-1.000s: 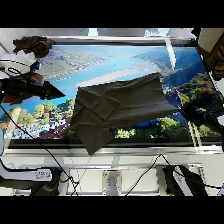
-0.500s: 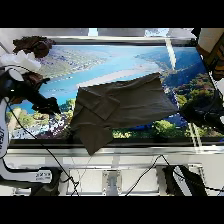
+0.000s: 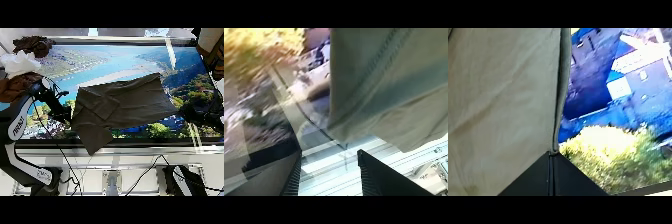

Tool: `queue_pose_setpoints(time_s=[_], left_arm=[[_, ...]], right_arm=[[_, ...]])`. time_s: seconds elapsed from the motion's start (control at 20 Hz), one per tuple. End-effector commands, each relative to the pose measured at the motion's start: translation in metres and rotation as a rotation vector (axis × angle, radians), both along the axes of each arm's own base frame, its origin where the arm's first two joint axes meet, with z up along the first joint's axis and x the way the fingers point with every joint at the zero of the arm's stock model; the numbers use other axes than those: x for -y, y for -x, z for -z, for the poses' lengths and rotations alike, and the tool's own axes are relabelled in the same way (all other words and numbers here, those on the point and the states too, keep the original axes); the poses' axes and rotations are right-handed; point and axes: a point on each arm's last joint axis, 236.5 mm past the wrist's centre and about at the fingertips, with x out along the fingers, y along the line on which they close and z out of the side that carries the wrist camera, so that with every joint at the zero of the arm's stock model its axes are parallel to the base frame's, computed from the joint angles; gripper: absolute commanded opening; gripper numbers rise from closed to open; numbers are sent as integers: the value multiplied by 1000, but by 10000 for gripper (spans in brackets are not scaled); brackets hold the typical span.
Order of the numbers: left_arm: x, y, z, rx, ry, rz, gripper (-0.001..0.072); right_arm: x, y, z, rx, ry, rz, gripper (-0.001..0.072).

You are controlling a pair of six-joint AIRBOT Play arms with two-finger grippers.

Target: Fold the shirts.

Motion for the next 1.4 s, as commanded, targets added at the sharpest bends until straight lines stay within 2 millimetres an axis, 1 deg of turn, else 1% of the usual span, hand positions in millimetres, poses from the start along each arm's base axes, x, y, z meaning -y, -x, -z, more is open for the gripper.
queue_pose_setpoints(time_s=[0.0,0.1,0.15,0.25,0.3,0.35,0.45,0.55,0.65,0.7,0.8,0.85,0.9,0.95,1.0,1.05,1.15,1.25,1.3,1.35], left_arm=[[6,4,12,-35,4,10,416],[13,1,15,-30,26,-5,415],[19,-4,16,-19,48,-22,378],[37,-12,14,7,122,-59,228],[46,-17,10,21,167,-71,139],[56,-20,7,36,213,-78,23],[68,-21,0,39,269,-79,13],[72,-13,-8,3,301,-66,13],[77,0,-24,-47,364,-26,12],[83,2,-37,-45,410,-19,11],[104,-10,-75,56,532,-34,11],[116,-18,-101,134,599,-46,10],[123,-23,-126,217,639,-48,10],[126,-24,-150,300,653,-39,10],[126,-22,-170,374,649,-22,10],[126,-16,-194,453,649,0,10],[127,-2,-243,632,644,36,11],[127,9,-297,862,628,23,10],[126,13,-330,1017,621,7,10],[121,16,-362,1166,601,-24,9]], right_arm=[[0,0,-1,1,1,-1,23],[0,0,-1,2,1,0,23],[0,-1,-1,3,2,0,23],[0,-1,-1,3,2,0,23],[0,-1,-1,3,2,0,23],[0,-1,-1,4,2,1,23],[0,-1,-1,4,2,0,23],[0,-1,-1,4,2,0,23],[0,-1,-2,6,2,1,24],[-1,-2,-4,14,-1,0,23],[-5,-3,-16,49,3,-24,23],[-7,-4,-25,68,10,-35,23],[-7,-4,-37,94,24,-42,23],[-7,-5,-54,136,48,-47,23],[-7,-5,-73,184,79,-56,23],[-9,-3,-97,237,113,-68,23],[-15,8,-147,354,190,-87,23],[-17,29,-198,471,312,-78,23],[-13,43,-225,527,386,-51,22],[-5,57,-249,568,467,-8,22]])
